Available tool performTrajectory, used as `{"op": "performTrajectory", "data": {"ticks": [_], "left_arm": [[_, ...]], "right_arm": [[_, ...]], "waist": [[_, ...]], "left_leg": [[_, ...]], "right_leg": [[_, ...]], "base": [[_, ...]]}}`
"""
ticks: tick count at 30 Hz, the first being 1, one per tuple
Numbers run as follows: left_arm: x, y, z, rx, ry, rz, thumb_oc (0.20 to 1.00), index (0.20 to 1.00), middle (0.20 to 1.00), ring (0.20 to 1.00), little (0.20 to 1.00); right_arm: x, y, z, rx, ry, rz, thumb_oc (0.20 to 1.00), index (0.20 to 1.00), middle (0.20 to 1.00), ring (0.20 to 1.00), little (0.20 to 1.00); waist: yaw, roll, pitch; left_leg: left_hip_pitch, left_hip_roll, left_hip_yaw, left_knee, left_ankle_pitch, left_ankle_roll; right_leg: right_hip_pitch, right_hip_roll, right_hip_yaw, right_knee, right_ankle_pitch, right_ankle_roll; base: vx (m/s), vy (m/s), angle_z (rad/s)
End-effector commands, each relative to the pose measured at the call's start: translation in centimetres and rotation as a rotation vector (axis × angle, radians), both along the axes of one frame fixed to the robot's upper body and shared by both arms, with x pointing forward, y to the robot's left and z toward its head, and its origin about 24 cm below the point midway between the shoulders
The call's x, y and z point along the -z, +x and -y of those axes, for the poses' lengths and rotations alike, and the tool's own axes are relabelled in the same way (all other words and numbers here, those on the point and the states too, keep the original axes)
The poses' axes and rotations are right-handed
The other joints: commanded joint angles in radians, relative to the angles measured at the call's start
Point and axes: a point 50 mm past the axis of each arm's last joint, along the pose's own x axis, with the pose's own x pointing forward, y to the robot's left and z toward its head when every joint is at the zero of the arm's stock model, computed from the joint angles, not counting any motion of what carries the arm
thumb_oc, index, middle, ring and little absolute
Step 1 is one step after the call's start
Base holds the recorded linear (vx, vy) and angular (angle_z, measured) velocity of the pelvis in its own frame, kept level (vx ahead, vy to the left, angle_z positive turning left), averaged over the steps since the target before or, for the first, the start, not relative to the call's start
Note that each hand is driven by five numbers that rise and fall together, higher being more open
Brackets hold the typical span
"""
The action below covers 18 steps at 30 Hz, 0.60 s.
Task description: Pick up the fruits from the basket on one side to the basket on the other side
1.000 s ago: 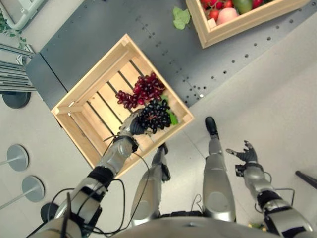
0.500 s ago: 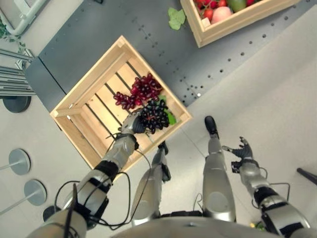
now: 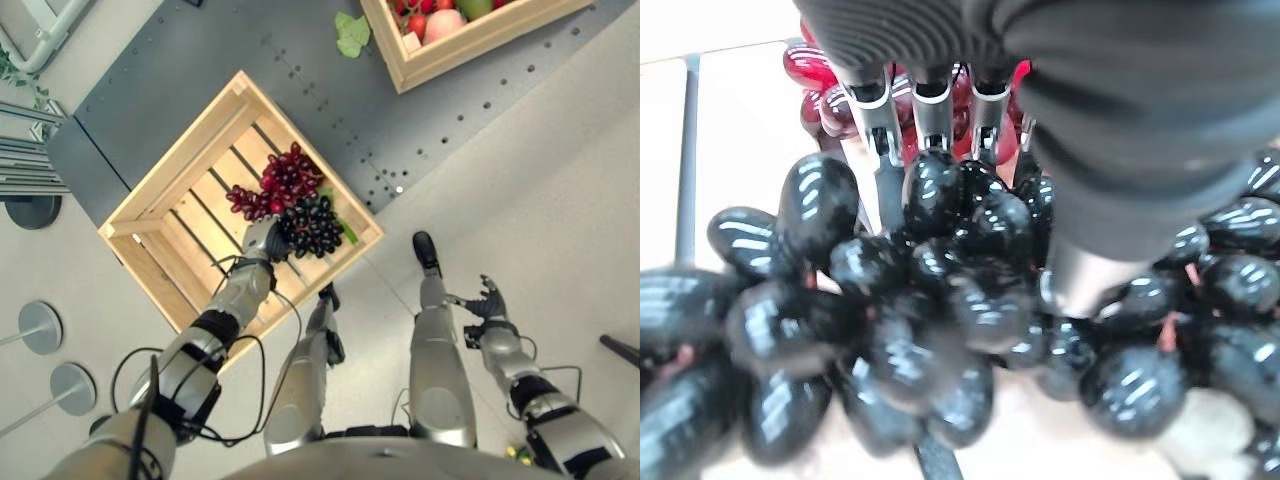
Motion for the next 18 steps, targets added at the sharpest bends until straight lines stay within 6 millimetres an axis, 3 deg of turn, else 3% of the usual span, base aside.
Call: {"op": "performTrajectory", "data": {"ticks": [1, 8, 13, 14, 15, 16, 18], "left_arm": [[3.4, -1.2, -0.3, -0.028, 0.126, -0.201, 0.200, 0.200, 0.200, 0.200, 0.200], [3.4, -1.7, -2.1, -0.144, -0.064, -0.168, 0.200, 0.200, 0.200, 0.200, 0.200], [1.5, -1.5, -3.7, -0.137, -0.118, -0.060, 0.200, 0.200, 0.200, 0.200, 0.200], [0.4, -1.8, -5.0, -0.124, -0.123, -0.021, 0.200, 0.200, 0.200, 0.200, 0.200], [0.4, -1.8, -5.1, -0.125, -0.123, -0.022, 0.200, 0.200, 0.200, 0.200, 0.200], [-1.4, -2.2, -6.9, -0.092, -0.090, 0.039, 0.200, 0.200, 0.200, 0.200, 0.200], [-3.2, -2.9, -9.5, -0.086, -0.039, 0.069, 0.200, 0.200, 0.200, 0.200, 0.200]], "right_arm": [[-1.6, 1.3, -0.4, -0.021, -0.018, 0.111, 1.000, 1.000, 1.000, 1.000, 1.000], [-3.1, 1.8, -0.9, -0.070, -0.021, 0.203, 1.000, 1.000, 1.000, 1.000, 1.000], [-4.6, 2.0, -1.1, -0.115, -0.034, 0.283, 1.000, 1.000, 1.000, 1.000, 1.000], [-5.4, 2.0, -1.0, -0.143, -0.049, 0.315, 1.000, 1.000, 1.000, 1.000, 1.000], [-5.4, 2.0, -1.0, -0.143, -0.048, 0.314, 1.000, 1.000, 1.000, 1.000, 1.000], [-6.1, 1.8, -0.7, -0.176, -0.068, 0.341, 1.000, 1.000, 1.000, 1.000, 1.000], [-6.7, 1.6, -0.5, -0.216, -0.082, 0.357, 1.000, 1.000, 1.000, 1.000, 1.000]], "waist": [[-0.034, -0.040, 0.025], [-0.028, -0.042, 0.025], [-0.020, -0.037, 0.025], [-0.011, -0.029, 0.017], [-0.011, -0.029, 0.017], [-0.001, -0.019, 0.010], [0.008, -0.012, -0.001]], "left_leg": [[-0.022, 0.032, -0.014, 0.018, -0.014, -0.038], [0.002, 0.038, -0.019, 0.021, -0.012, -0.042], [0.020, 0.045, -0.031, 0.022, -0.008, -0.047], [0.026, 0.048, -0.039, 0.022, -0.006, -0.049], [0.026, 0.048, -0.040, 0.022, -0.006, -0.049], [0.034, 0.052, -0.046, 0.021, -0.004, -0.052], [0.041, 0.058, -0.053, 0.020, -0.002, -0.056]], "right_leg": [[-0.046, 0.041, 0.010, 0.073, -0.077, -0.021], [-0.018, 0.046, 0.003, 0.075, -0.081, -0.025], [0.011, 0.050, -0.013, 0.077, -0.090, -0.029], [0.025, 0.054, -0.021, 0.076, -0.096, -0.031], [0.025, 0.054, -0.021, 0.076, -0.096, -0.031], [0.042, 0.056, -0.033, 0.075, -0.102, -0.032], [0.058, 0.061, -0.045, 0.073, -0.107, -0.035]], "base": [[0.00, 0.000, 0.00], [0.00, 0.000, 0.00], [0.00, -0.039, -0.01], [0.00, -0.030, 0.03], [0.02, -0.058, 0.02], [0.02, -0.049, 0.02], [0.02, -0.068, 0.09]]}}
